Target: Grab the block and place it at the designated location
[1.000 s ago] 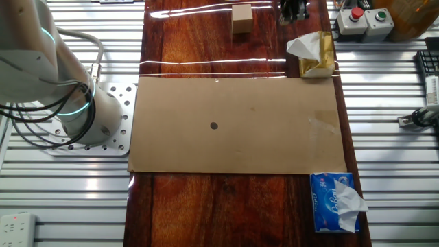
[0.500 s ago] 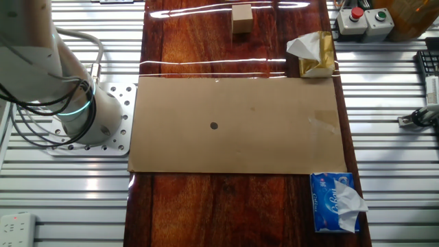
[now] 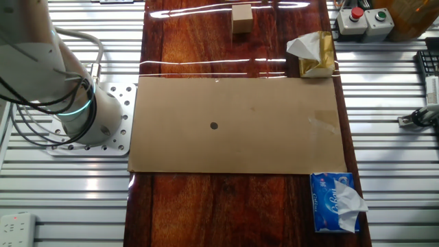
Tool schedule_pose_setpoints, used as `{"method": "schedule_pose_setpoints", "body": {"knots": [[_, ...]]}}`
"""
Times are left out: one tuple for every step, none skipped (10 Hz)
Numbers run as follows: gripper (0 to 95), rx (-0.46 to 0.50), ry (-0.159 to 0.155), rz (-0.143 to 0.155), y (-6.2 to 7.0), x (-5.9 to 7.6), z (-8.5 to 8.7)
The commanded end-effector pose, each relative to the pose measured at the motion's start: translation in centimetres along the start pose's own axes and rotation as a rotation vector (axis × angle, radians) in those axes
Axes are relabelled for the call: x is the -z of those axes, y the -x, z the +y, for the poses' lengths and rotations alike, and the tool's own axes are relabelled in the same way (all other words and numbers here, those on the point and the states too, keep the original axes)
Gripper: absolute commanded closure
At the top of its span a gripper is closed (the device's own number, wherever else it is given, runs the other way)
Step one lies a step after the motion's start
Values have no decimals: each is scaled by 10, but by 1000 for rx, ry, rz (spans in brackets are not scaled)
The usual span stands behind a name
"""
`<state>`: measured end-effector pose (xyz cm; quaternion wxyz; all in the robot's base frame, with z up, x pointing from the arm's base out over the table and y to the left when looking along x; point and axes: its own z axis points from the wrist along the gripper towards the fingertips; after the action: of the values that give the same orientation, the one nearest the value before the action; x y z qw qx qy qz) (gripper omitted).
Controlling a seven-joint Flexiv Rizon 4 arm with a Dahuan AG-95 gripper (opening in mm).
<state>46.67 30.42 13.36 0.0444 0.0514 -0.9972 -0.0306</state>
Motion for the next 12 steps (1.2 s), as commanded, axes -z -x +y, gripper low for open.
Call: {"method": "schedule_pose_setpoints", "body": {"knots": [[950, -2, 6, 1, -12, -10, 7], [950, -6, 7, 1, -15, -16, 13], [950, -11, 6, 1, -17, -22, 19], [950, -16, 5, 1, -18, -27, 25], [950, -19, 4, 1, -20, -31, 30], [950, -26, 4, -2, -22, -35, 34], [950, -37, -7, -2, -23, -40, 36], [950, -42, -9, -3, -23, -40, 36], [950, -55, -20, -3, -23, -43, 35], [950, -45, -32, -2, -22, -47, 34], [760, -40, -36, -3, -21, -51, 33], [570, -39, -36, -6, -21, -56, 32]]}}
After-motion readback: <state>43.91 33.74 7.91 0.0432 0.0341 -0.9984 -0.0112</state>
